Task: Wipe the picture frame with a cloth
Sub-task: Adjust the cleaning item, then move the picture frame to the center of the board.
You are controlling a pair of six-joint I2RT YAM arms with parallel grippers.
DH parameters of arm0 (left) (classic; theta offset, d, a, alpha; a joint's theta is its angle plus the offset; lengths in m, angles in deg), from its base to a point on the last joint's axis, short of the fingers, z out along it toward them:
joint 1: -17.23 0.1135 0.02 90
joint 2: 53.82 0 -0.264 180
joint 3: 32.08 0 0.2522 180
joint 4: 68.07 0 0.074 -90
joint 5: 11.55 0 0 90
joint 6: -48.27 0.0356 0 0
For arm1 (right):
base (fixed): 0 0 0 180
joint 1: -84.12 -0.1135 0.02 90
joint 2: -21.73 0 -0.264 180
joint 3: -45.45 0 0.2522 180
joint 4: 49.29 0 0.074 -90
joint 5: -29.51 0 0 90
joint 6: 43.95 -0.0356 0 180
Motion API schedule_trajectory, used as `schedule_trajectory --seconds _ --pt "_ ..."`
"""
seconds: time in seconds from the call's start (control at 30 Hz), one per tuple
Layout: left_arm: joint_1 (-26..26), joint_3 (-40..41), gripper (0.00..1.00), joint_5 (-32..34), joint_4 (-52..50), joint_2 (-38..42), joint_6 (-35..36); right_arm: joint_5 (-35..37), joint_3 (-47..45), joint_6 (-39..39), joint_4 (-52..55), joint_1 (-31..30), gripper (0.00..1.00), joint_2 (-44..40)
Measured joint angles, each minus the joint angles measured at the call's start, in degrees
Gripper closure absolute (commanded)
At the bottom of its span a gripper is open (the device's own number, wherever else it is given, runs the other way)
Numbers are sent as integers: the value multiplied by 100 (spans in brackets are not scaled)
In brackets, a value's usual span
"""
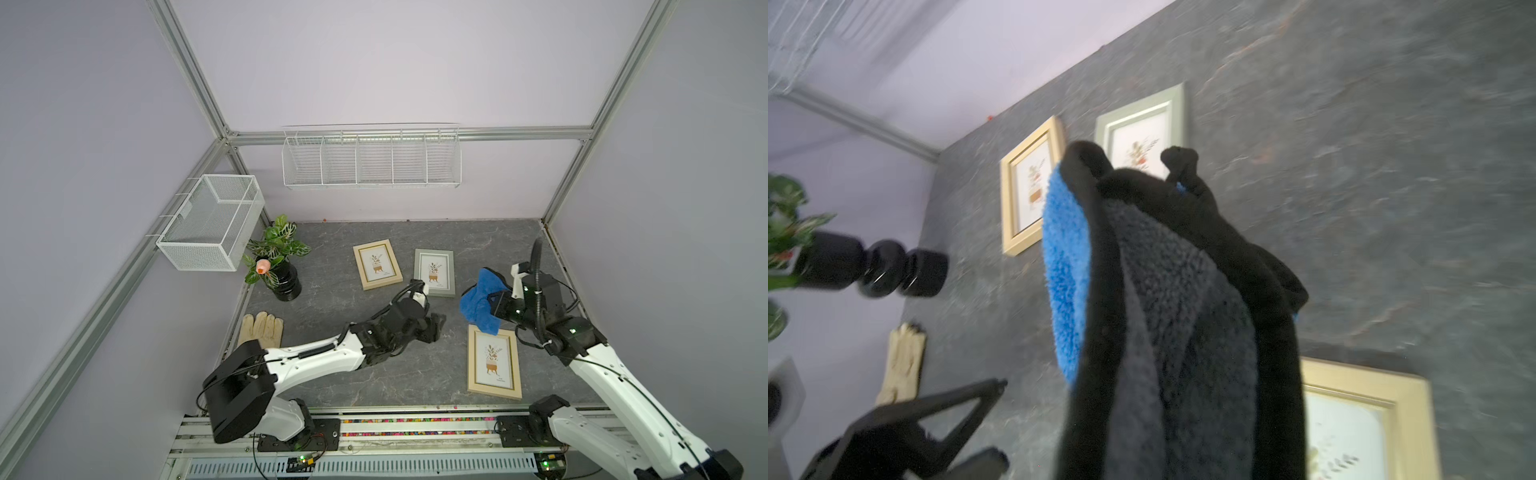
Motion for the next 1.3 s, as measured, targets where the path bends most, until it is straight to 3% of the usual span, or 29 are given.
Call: schedule_trajectory --seconds 0.27,0.47,0.8,0.9,1.13,1.3 --pt "-883 -1552 30 57 -1165 -1502 446 1198 96 437 879 251 89 -914" --pt "-879 -2555 29 -4 -2065 -2413 507 1668 138 658 1145 251 89 -1198" --pt "-872 -3799 33 -153 -3195 -3545 507 1777 101 793 1202 251 88 -1349" --pt "-872 -3991 38 -142 -3414 -3703 490 1773 48 824 1202 251 88 -1370" --pt "-824 -4019 59 -101 -3550 -3707 372 1626 -20 839 1193 251 88 -1362" --pt "-566 -3388 62 -103 -3195 -3346 280 1425 -48 855 1156 251 87 -1246"
